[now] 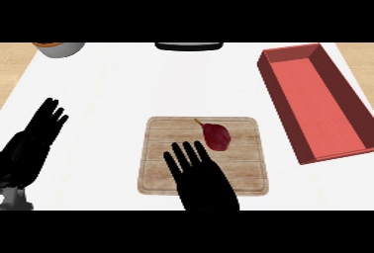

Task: Pick the bell pepper from the cutting board and place it in the cardboard box

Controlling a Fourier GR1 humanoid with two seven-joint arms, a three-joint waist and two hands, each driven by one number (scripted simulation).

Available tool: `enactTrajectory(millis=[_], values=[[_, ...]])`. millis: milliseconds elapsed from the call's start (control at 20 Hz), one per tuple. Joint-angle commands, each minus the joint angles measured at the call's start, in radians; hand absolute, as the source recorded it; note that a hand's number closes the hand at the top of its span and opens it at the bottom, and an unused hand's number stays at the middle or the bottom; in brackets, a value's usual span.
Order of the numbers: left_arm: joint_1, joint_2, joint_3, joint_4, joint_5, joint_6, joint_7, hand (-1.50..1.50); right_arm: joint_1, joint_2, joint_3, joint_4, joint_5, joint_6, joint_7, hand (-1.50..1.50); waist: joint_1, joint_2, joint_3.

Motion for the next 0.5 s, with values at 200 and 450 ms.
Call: enactTrajectory(millis=[200, 450], values=[[-0.062, -0.042, -0.002, -0.009, -0.05, 0.018, 0.055, 0.0, -0.013, 0.04, -0.049, 0.09, 0.052, 0.013, -0.048, -1.5, -0.001, 0.0, 0.0], [-0.011, -0.034, 0.033, -0.093, -0.038, 0.0, 0.1, 0.0, 0.032, 0.014, -0.027, 0.148, 0.122, -0.087, -0.089, -1.5, 0.0, 0.0, 0.0]])
